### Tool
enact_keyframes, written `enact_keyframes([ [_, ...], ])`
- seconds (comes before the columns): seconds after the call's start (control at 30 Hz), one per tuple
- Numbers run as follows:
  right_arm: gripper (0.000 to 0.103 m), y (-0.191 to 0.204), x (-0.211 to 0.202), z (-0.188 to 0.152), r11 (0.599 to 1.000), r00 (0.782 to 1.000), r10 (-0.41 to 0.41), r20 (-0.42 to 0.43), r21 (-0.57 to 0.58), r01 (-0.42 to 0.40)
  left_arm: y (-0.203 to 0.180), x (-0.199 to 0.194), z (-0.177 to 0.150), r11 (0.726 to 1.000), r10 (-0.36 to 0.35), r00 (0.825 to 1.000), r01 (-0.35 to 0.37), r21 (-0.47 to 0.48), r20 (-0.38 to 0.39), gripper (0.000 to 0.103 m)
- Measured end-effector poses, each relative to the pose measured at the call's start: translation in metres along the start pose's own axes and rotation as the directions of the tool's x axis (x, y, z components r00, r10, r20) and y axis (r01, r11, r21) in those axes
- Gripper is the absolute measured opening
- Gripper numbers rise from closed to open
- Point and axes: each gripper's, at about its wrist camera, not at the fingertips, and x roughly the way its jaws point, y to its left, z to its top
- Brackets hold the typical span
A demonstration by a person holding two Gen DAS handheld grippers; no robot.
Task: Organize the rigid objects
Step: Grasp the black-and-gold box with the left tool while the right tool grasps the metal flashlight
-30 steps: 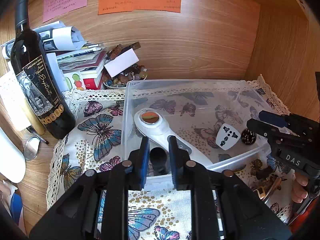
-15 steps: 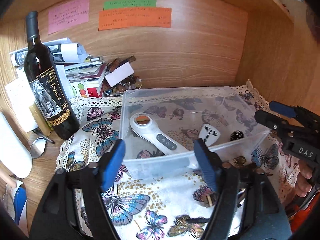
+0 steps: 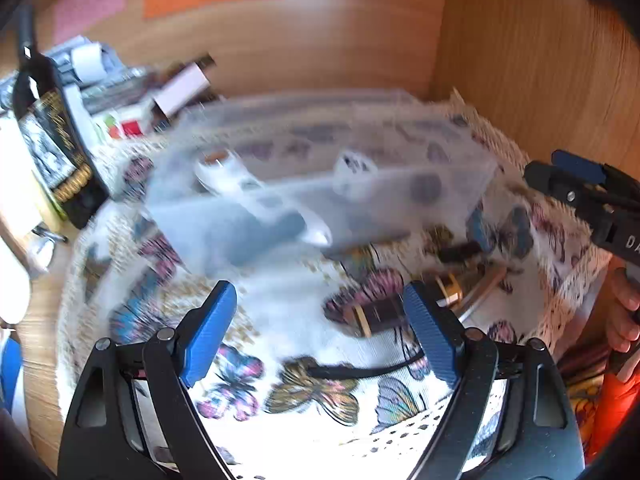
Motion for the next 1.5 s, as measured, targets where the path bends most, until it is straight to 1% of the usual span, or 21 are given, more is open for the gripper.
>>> enact_keyframes([
  [0.1,0.080,-0.008,0.003,-0.009,1.000,0.999,-0.007,-0.037,0.018,0.007,-0.007,0.014,-0.003,0.999,-0.033,0.998,0.033,0.006,-0.063,0.086],
  [0.2,0.080,-0.011,0.006,-0.016,1.000,0.997,-0.001,-0.071,0.023,0.002,-0.017,0.025,-0.004,0.998,-0.051,0.994,0.055,0.035,-0.101,0.086],
  [0.47,0.080,-0.011,0.016,-0.032,1.000,0.991,0.023,-0.130,0.023,-0.020,-0.039,0.041,0.006,0.986,-0.080,0.987,0.099,0.132,-0.139,0.085],
  [0.5,0.080,-0.011,0.018,-0.033,0.999,0.990,0.025,-0.137,0.025,-0.022,-0.040,0.043,0.007,0.985,-0.086,0.986,0.106,0.137,-0.141,0.080],
  [0.53,0.080,-0.010,0.020,-0.034,0.999,0.989,0.028,-0.143,0.026,-0.024,-0.041,0.044,0.007,0.983,-0.100,0.984,0.120,0.138,-0.146,0.072],
  [0.6,0.080,-0.008,0.023,-0.035,0.999,0.987,0.039,-0.155,0.031,-0.035,-0.043,0.044,0.007,0.982,-0.109,0.984,0.129,0.139,-0.143,0.065],
  [0.63,0.080,-0.008,0.024,-0.036,0.999,0.986,0.047,-0.159,0.034,-0.042,-0.042,0.042,0.006,0.982,-0.106,0.985,0.124,0.139,-0.134,0.053],
  [0.67,0.080,-0.006,0.024,-0.037,0.998,0.985,0.058,-0.163,0.037,-0.053,-0.042,0.042,0.005,0.982,-0.105,0.986,0.123,0.140,-0.131,0.047],
  [0.7,0.080,-0.004,0.024,-0.038,0.997,0.984,0.070,-0.166,0.037,-0.065,-0.042,0.041,0.005,0.984,-0.095,0.987,0.112,0.139,-0.127,0.037],
  [0.73,0.080,-0.002,0.024,-0.039,0.997,0.983,0.078,-0.168,0.036,-0.073,-0.040,0.039,0.004,0.986,-0.084,0.989,0.100,0.134,-0.121,0.030],
  [0.8,0.080,0.004,0.024,-0.039,0.996,0.981,0.090,-0.171,0.031,-0.086,-0.033,0.036,0.002,0.989,-0.086,0.990,0.099,0.112,-0.116,0.023],
  [0.87,0.080,0.012,0.024,-0.040,0.994,0.979,0.110,-0.174,0.029,-0.107,-0.024,0.032,-0.001,0.992,-0.084,0.990,0.094,0.087,-0.110,0.023],
  [0.97,0.080,0.025,0.023,-0.042,0.990,0.973,0.144,-0.182,0.019,-0.143,-0.010,0.024,-0.010,0.996,-0.058,0.993,0.064,0.064,-0.099,0.023],
  [1.07,0.080,0.036,0.021,-0.047,0.985,0.965,0.174,-0.197,0.018,-0.174,0.003,0.015,-0.018,0.998,-0.047,0.995,0.051,0.041,-0.093,0.023],
  [1.17,0.080,0.041,0.024,-0.051,0.975,0.946,0.221,-0.238,0.051,-0.215,0.012,0.007,-0.027,0.998,-0.035,0.996,0.038,0.041,-0.085,0.023],
  [1.23,0.079,0.045,0.029,-0.055,0.970,0.932,0.244,-0.266,0.074,-0.233,0.017,0.003,-0.032,0.999,-0.040,0.996,0.043,0.028,-0.082,0.024],
  [1.3,0.080,0.047,0.036,-0.055,0.967,0.925,0.254,-0.283,0.108,-0.233,0.021,0.000,-0.036,0.999,-0.046,0.996,0.047,0.017,-0.078,0.029],
  [1.37,0.080,0.050,0.039,-0.053,0.968,0.929,0.247,-0.275,0.120,-0.221,0.024,-0.002,-0.038,0.999,-0.040,0.997,0.041,0.012,-0.070,0.035],
  [1.43,0.080,0.051,0.043,-0.049,0.964,0.928,0.255,-0.273,0.141,-0.223,0.025,-0.004,-0.040,0.999,-0.040,0.997,0.040,0.012,-0.065,0.043],
  [1.47,0.078,0.053,0.046,-0.047,0.965,0.929,0.253,-0.271,0.146,-0.220,0.026,-0.005,-0.042,0.999,-0.041,0.997,0.042,0.013,-0.062,0.043],
  [1.5,0.072,0.055,0.048,-0.046,0.968,0.932,0.240,-0.272,0.139,-0.208,0.027,-0.005,-0.044,0.999,-0.039,0.997,0.040,0.013,-0.060,0.043],
])
